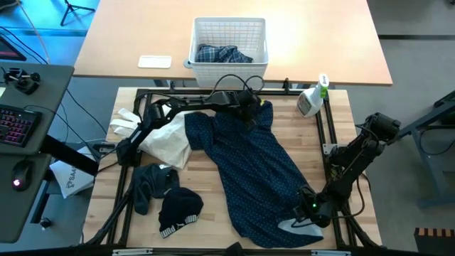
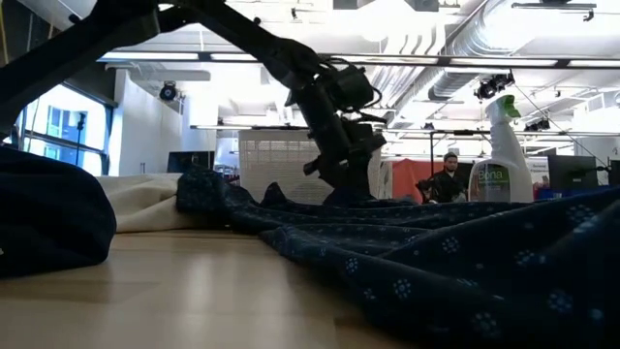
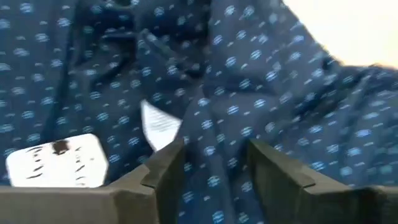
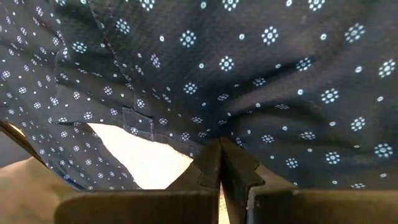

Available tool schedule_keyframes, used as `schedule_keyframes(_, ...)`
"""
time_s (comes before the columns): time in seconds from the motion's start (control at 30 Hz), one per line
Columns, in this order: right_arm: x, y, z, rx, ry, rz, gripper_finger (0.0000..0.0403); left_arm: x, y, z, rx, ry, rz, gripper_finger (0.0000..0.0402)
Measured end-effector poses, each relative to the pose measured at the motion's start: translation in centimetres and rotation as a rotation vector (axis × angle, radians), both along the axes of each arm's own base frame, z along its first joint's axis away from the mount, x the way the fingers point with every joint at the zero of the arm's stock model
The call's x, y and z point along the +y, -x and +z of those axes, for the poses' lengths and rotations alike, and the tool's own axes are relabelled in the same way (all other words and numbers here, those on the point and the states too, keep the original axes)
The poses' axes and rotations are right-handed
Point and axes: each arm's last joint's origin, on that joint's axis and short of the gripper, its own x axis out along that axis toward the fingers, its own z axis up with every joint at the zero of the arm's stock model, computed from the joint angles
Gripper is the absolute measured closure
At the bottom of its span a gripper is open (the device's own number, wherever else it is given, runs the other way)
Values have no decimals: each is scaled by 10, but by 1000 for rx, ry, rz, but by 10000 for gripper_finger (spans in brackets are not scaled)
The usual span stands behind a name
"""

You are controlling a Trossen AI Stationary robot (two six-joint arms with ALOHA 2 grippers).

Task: Fold laundry
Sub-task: Fold the navy blue polo shirt

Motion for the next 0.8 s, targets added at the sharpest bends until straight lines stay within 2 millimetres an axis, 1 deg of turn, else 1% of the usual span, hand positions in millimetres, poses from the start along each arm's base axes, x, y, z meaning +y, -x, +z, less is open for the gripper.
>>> schedule_keyframes(0.03, 0, 0, 0, 1, -3, -5, 402, -1, 0, 0, 12, -26, -2, 251)
schedule_keyframes(0.1, 0, 0, 0, 3, -6, -14, 402, 0, -1, 1, 17, -82, -15, 286)
schedule_keyframes(0.2, 0, 0, 0, 2, -5, -14, 402, 4, 0, 4, 18, -110, -34, 367)
schedule_keyframes(0.23, 0, 0, 0, 1, -5, -14, 402, 7, 1, 4, 17, -117, -31, 384)
schedule_keyframes(0.33, 0, 0, 0, 1, -4, -13, 402, 13, 2, 7, 1, -121, -1, 394)
schedule_keyframes(0.4, 0, 0, 0, 1, -4, -12, 402, 12, 5, 17, 10, -160, 1, 399)
schedule_keyframes(0.47, 0, 0, 0, 0, -3, -12, 402, 8, 6, 38, -24, -201, -13, 400)
schedule_keyframes(0.63, 0, 0, 0, -8, 1, -19, 402, -15, 19, 106, -125, -351, -17, 401)
schedule_keyframes(0.7, 0, -1, 0, -14, 4, -23, 402, -29, 23, 135, -198, -428, -25, 401)
schedule_keyframes(0.8, 0, -1, 0, -18, 7, -25, 402, -53, 29, 171, -283, -535, -56, 401)
